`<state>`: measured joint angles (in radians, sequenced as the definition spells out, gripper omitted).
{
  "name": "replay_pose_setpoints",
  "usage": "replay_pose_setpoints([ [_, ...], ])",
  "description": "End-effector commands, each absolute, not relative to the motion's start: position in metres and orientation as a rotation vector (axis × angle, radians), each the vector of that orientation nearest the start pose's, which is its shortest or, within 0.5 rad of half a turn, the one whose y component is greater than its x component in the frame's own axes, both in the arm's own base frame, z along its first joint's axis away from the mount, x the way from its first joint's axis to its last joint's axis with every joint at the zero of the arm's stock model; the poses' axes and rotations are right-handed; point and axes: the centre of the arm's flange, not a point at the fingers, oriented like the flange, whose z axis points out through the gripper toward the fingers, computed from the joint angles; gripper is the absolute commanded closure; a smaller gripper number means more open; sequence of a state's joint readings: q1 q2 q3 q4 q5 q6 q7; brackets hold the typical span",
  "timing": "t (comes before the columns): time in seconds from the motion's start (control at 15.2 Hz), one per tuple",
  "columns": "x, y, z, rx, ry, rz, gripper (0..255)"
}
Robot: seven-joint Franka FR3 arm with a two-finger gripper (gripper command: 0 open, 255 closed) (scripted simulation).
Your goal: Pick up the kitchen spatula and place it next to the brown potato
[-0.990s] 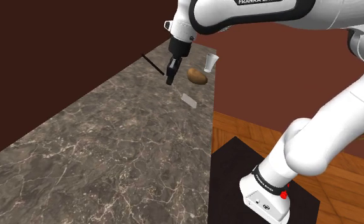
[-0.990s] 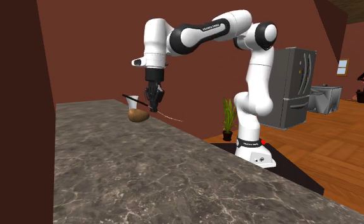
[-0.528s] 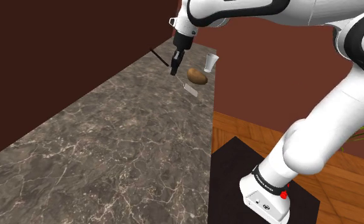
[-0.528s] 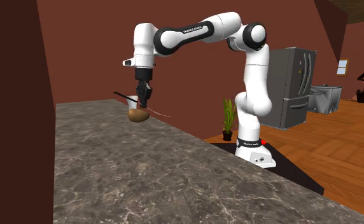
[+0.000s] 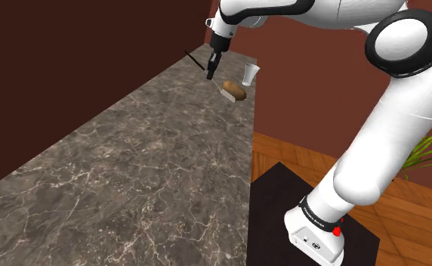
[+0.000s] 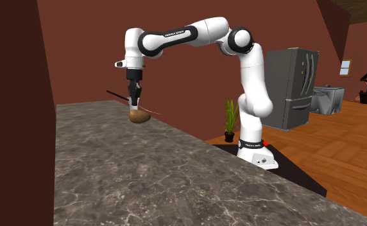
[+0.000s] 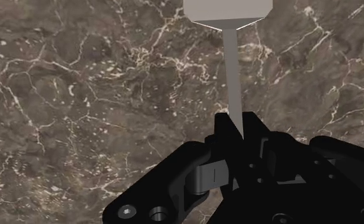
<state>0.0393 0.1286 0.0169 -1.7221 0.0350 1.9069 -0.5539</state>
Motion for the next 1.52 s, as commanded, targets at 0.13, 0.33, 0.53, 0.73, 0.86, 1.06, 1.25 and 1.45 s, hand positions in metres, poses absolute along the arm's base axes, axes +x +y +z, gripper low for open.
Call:
replay_pose_setpoints([
  [0.13,0.641,-0.003,0.508,-2.98,-0.923,-0.099,255],
  [0.33,0.666,-0.033,0.508,-2.98,-0.923,-0.099,255],
  [0.53,0.691,-0.064,0.508,-2.98,-0.923,-0.099,255],
  [0.73,0.706,-0.081,0.498,-2.98,-0.923,-0.099,255],
  [0.86,0.706,-0.081,0.487,-2.98,-0.923,-0.099,255],
  [1.06,0.706,-0.081,0.471,-2.98,-0.923,-0.099,255],
  [1.25,0.706,-0.081,0.455,-2.98,-0.923,-0.099,255],
  [1.45,0.706,-0.081,0.439,-2.98,-0.923,-0.099,255],
])
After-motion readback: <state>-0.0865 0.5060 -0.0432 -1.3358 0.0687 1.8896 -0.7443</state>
